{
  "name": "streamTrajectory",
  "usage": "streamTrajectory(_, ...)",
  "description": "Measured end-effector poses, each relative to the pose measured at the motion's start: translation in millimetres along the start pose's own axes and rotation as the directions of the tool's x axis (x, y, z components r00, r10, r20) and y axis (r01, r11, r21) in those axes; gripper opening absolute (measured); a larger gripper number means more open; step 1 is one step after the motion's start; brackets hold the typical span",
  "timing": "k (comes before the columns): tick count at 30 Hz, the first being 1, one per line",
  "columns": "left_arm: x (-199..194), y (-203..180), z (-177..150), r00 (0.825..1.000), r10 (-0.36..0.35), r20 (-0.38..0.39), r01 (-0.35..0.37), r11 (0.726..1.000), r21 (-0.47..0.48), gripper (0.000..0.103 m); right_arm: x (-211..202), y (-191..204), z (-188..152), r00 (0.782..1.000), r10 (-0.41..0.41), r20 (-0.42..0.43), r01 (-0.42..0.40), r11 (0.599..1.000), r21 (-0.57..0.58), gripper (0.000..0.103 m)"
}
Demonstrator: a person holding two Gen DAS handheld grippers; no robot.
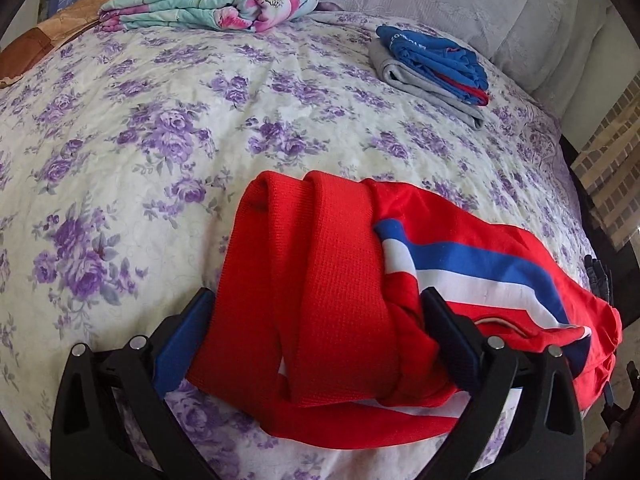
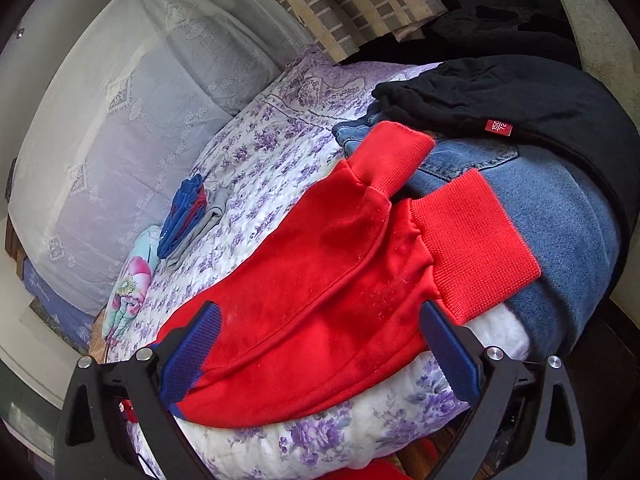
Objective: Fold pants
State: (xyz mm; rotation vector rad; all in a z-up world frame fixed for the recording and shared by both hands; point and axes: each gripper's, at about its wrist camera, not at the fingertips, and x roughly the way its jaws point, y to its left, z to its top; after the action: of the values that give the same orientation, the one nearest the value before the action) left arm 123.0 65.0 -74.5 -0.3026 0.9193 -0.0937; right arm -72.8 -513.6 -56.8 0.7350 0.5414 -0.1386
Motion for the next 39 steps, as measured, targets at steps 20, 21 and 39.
streamTrajectory(20, -4.4, -7.7, -2.1, 0.999, -0.023, 0.043, 0.022, 1.0, 0.016, 0.053, 47.7, 7.2, 19.4, 0.898, -0.385, 0.216, 0.441, 0.787, -0.431, 0.058)
streamTrajectory(21, -6.9, -8.8, -2.0, 0.998, -0.033, 0.052, 0.031, 0.999, 0.026, 0.046, 47.6, 10.9, 16.6, 0.892, -0.39, 0.229, 0.452, 0.759, -0.468, 0.054)
streamTrajectory(39, -90.2, 140.7, 5.4, 0.97, 0.218, 0.107, -0.188, 0.954, -0.232, 0.048, 147.9, 122.4, 31.0, 0.993, -0.01, -0.12, -0.05, 0.871, -0.488, 0.039)
